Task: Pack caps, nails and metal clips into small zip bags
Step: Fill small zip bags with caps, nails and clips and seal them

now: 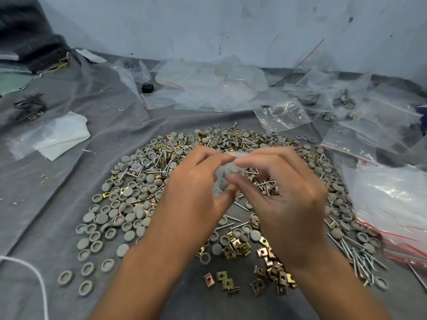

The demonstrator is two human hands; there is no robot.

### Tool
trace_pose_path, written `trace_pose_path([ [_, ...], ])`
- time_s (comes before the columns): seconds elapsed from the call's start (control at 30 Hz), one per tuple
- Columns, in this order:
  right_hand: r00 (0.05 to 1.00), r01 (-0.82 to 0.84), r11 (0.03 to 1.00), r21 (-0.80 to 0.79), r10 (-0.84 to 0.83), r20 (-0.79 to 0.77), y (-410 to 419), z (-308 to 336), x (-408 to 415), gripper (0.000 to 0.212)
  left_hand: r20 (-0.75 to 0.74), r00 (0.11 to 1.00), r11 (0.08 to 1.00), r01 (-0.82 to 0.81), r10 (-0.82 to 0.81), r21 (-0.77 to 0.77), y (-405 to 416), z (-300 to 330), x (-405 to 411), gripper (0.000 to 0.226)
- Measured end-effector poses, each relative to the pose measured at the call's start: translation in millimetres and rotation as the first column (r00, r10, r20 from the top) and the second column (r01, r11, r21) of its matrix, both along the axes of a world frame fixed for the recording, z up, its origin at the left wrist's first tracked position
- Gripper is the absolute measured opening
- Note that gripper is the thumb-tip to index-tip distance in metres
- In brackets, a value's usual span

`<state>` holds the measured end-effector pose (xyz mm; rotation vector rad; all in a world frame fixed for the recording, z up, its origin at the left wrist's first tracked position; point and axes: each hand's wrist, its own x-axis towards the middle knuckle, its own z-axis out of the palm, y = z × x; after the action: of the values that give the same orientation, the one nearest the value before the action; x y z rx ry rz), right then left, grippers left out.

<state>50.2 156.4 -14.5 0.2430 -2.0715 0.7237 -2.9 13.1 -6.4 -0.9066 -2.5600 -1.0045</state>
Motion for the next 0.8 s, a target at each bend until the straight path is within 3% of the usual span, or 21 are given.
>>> trace_pose_path([
  [0.1,0.997,0.020,0.998,-0.056,-0.016,0.071,14,3,3,0.012,-0.015,0.997,0.997,-0.070,0.070,0.030,-3,3,0,0.048],
  [0.17,0.943,0.018,0.998,-0.063,0.004,0.333,28,4,6,0.018,-0.103,0.976,0.977,-0.179,0.191,0.120,-8,6,-4,0.046],
  [0.2,0.846,-0.003,1.000,-0.028,0.018,0.532,34,4,8,0.021,-0.164,0.953,0.959,-0.227,0.255,0.172,-12,9,-6,0.045],
  [0.27,0.552,-0.112,0.988,0.107,-0.028,0.833,42,-2,10,0.018,-0.262,0.912,0.942,-0.268,0.315,0.200,-17,10,-9,0.042],
  [0.3,0.446,-0.172,0.971,0.167,-0.074,0.892,44,-5,11,0.019,-0.271,0.915,0.952,-0.262,0.297,0.159,-19,8,-10,0.040],
  [0.37,0.360,-0.247,0.944,0.219,-0.120,0.925,42,-11,12,0.030,-0.169,0.958,0.972,-0.234,0.231,0.000,-14,2,-9,0.042],
  [0.47,0.387,-0.269,0.931,0.248,-0.131,0.913,35,-10,12,0.036,-0.049,0.984,0.972,-0.177,0.172,-0.156,-4,-7,-5,0.047],
  [0.63,0.422,-0.288,0.890,0.353,-0.213,0.881,27,-7,11,0.020,0.006,0.993,0.977,-0.112,0.115,-0.180,-3,-10,-7,0.048],
  [0.8,0.448,-0.284,0.889,0.359,-0.208,0.869,26,-10,8,0.021,0.009,0.994,0.979,-0.102,0.106,-0.177,-5,-10,-7,0.045],
])
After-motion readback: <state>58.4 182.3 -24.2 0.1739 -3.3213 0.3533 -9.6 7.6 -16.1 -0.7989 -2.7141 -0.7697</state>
